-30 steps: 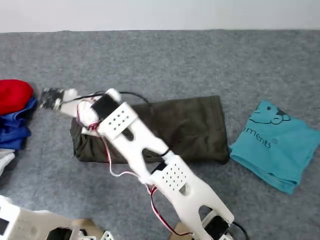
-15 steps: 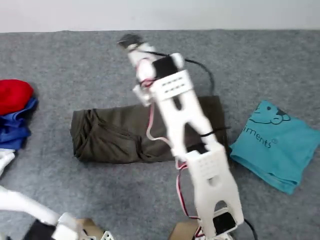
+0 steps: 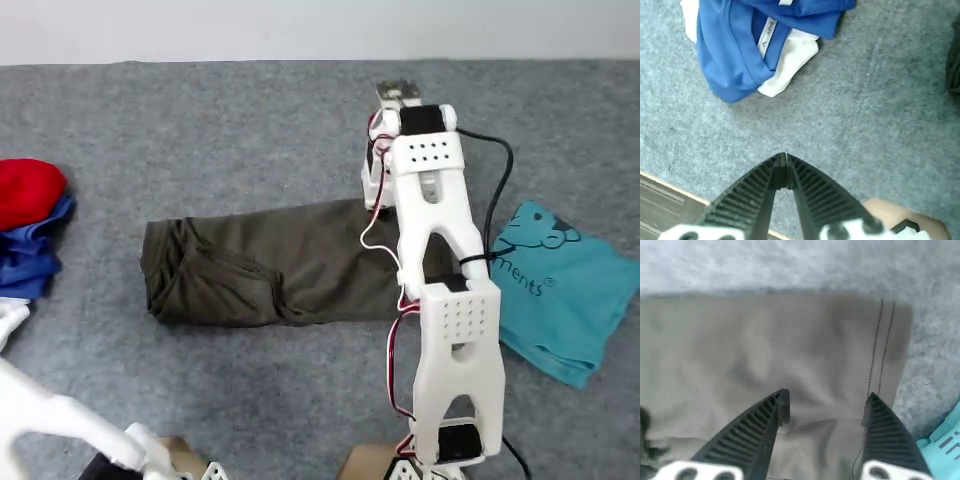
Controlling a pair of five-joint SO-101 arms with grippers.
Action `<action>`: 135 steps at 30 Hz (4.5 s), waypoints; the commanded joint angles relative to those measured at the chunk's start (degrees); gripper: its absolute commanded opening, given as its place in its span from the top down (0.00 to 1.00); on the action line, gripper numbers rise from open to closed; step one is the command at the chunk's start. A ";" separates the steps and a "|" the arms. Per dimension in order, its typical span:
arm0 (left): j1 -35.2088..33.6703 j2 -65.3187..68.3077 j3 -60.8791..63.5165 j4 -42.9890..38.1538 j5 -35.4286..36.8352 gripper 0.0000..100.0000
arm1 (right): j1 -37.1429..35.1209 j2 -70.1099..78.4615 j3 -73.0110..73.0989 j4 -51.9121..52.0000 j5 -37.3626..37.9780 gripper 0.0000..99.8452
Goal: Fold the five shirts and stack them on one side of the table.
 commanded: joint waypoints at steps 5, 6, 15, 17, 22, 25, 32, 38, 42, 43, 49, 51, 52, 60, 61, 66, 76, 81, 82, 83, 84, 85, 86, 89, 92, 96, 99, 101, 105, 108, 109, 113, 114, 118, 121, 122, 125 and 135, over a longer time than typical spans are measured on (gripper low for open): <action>2.29 -1.67 -0.13 1.23 -0.62 0.99 | 3.56 1.45 -0.35 0.84 -0.79 0.74; 2.29 -1.67 -0.13 1.23 -0.70 0.99 | 4.09 1.45 -0.35 0.84 -1.14 0.72; 3.96 -1.58 -0.13 1.23 -0.70 0.99 | 4.79 2.15 0.00 -0.57 -3.87 0.65; 4.48 -1.58 -0.13 1.23 -0.62 0.99 | 4.70 3.21 0.09 -1.45 -4.04 0.65; 5.27 -1.67 -0.13 1.23 -0.44 0.99 | 3.38 8.48 0.00 -1.54 -4.04 0.65; 5.27 -1.67 -0.13 1.23 -0.44 0.99 | 3.12 11.21 0.00 -1.54 -4.04 0.65; 5.27 -1.67 -0.13 1.23 -0.44 0.99 | 0.66 13.23 -0.26 -1.19 -3.87 0.75; 5.36 -1.67 -0.13 0.35 -0.44 0.99 | 0.31 13.23 -1.58 -1.19 -1.58 0.99; 5.36 -1.58 -0.13 0.35 -0.44 0.99 | 1.27 13.14 -5.01 0.57 -0.18 0.99; 5.36 -1.58 -0.13 0.35 -0.44 0.99 | 1.45 13.14 -6.95 1.89 0.70 0.99; 5.36 -1.58 -0.13 0.35 -0.62 0.99 | 7.87 10.42 -12.04 2.51 6.77 0.99; 5.36 -1.58 -0.13 0.35 -0.62 0.99 | 9.80 8.57 -11.96 2.51 9.32 0.99; 5.36 -1.58 -0.13 0.35 -0.62 0.99 | 10.33 7.52 -11.78 2.59 10.81 0.99; 5.36 -1.58 -0.13 -1.23 -0.62 0.99 | 1.01 -1.27 -6.33 2.59 18.90 0.99; 5.36 -1.58 -0.13 -1.49 -0.62 0.99 | -1.27 -2.24 -5.36 2.59 19.34 0.99; 5.36 -1.85 -0.13 -1.93 -0.70 0.99 | -12.79 -5.14 -4.22 2.51 20.04 0.99; 5.27 -1.85 -0.13 -1.93 -0.70 0.99 | -30.11 -5.23 -4.40 -3.30 20.92 0.99; 5.10 -2.11 -0.13 -1.85 -0.70 0.99 | -35.74 -5.23 -4.40 -8.48 23.65 0.99; 5.01 -2.11 -0.13 -1.76 -0.70 0.99 | -36.62 -5.23 -4.40 -9.54 24.00 0.99; 5.01 -2.11 -0.13 -1.76 -0.70 0.99 | -37.49 -5.23 -4.40 -10.42 24.35 0.99; 5.01 -2.11 -0.13 -1.67 -0.70 0.99 | -38.29 -5.23 -4.40 -11.38 24.53 0.99; 5.01 -2.11 -0.04 -1.67 -0.70 0.99 | -38.99 -5.23 -4.40 -12.35 24.53 0.99; 5.01 -2.11 -0.04 -1.67 -0.70 0.99 | -39.60 -5.14 -4.40 -13.23 24.53 0.99; 5.01 -2.02 -0.04 -1.67 -0.70 0.99 | -41.10 -5.14 -4.13 -15.78 24.53 0.99; 5.01 -2.11 -0.04 -1.67 -0.62 0.99 | -41.63 -4.09 -4.31 -18.59 24.53 0.99; 5.01 -2.11 0.48 -1.58 -0.62 0.99 | -41.89 -1.54 -4.40 -21.67 24.53 0.99; 5.19 -2.20 2.24 -1.58 -0.62 0.99 | -42.59 -0.66 -4.40 -23.87 24.53 0.99; 5.10 -2.20 3.38 -1.76 -0.62 0.99 | -42.77 -0.48 -4.40 -25.63 24.62 0.98; 5.01 -2.20 4.18 -1.93 -0.62 0.99 | -42.86 -0.75 -5.54 -26.24 24.26 0.84; 5.27 -2.20 4.18 -1.93 -0.62 0.99 | -43.12 -0.66 -10.02 -23.60 22.24 0.72; 5.27 -2.20 4.18 -1.93 -0.62 0.99 | -43.38 -0.66 -12.04 -22.64 21.71 0.72; 5.27 -2.20 4.18 -2.02 -0.62 0.99 | -44.00 -0.22 -18.99 -18.15 21.71 0.72; 5.27 -2.20 4.18 -2.02 -0.70 0.99 | -44.00 -0.22 -20.22 -16.92 21.71 0.72; 5.19 -2.20 4.00 -2.02 -0.70 0.99 | -41.45 -0.57 -24.18 -10.24 21.80 0.80; 5.01 -2.20 4.00 -2.02 -0.70 0.99 | -38.29 -0.04 -24.97 -5.76 24.88 0.94; 5.01 -2.20 3.91 -2.02 -0.70 0.99 | -37.41 -0.04 -24.97 -3.91 27.25 0.99; 5.10 -2.20 3.91 -2.02 -0.70 0.99 | -34.68 0.04 -24.97 1.54 29.80 0.99; 5.01 -2.20 3.91 -2.02 -0.70 0.99 | -24.13 3.12 -17.67 0.75 27.96 0.99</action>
